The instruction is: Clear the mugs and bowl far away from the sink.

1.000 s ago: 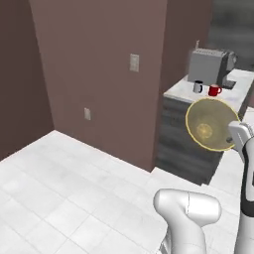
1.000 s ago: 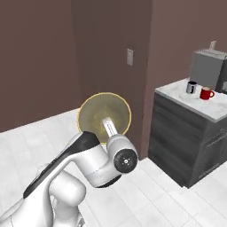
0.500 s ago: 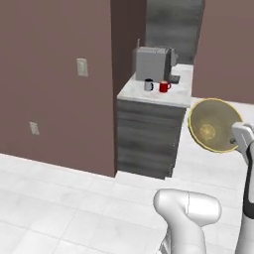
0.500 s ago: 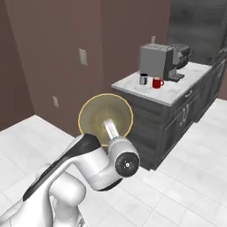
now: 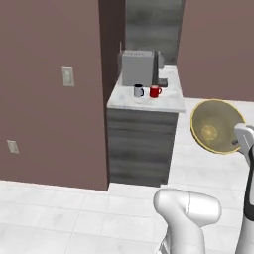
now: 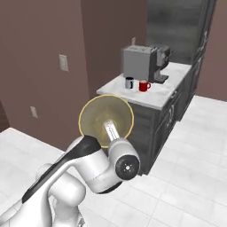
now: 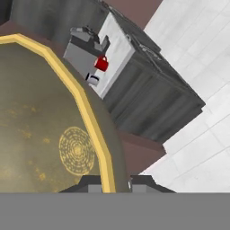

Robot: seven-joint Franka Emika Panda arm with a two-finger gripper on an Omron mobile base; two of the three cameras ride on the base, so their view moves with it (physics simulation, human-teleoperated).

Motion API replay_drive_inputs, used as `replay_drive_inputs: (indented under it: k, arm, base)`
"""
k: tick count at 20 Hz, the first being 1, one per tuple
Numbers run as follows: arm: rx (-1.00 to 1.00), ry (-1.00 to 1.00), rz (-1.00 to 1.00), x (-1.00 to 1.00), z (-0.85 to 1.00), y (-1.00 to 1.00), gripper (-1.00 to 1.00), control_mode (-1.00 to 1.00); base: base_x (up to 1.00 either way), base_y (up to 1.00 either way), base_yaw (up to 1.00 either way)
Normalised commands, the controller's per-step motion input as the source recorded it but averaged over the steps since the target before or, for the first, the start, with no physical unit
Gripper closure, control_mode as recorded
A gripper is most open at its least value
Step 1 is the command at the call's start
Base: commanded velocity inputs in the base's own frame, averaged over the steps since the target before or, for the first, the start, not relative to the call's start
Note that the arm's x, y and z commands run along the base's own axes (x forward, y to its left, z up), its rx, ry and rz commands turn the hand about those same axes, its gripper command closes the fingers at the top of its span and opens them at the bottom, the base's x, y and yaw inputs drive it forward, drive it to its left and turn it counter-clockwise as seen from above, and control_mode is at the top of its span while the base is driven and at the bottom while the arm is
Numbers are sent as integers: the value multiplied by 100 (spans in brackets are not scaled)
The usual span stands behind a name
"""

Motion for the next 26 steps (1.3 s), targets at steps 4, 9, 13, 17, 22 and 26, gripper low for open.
replay_drive_inputs:
  k: [4,9,13,17,22,26]
  arm:
    - [0,0,0,0,0,0,100,100]
    - [0,0,0,0,0,0,100,100]
    - [0,0,0,0,0,0,100,100]
    - [0,0,0,0,0,0,100,100]
    - [0,0,0,0,0,0,100,100]
    - [0,0,0,0,0,0,100,100]
  base:
    - [61,38,-27]
    - [36,16,-26]
    - [30,0,-21]
    - [22,0,-15]
    - [27,1,-10]
    - [40,12,-7]
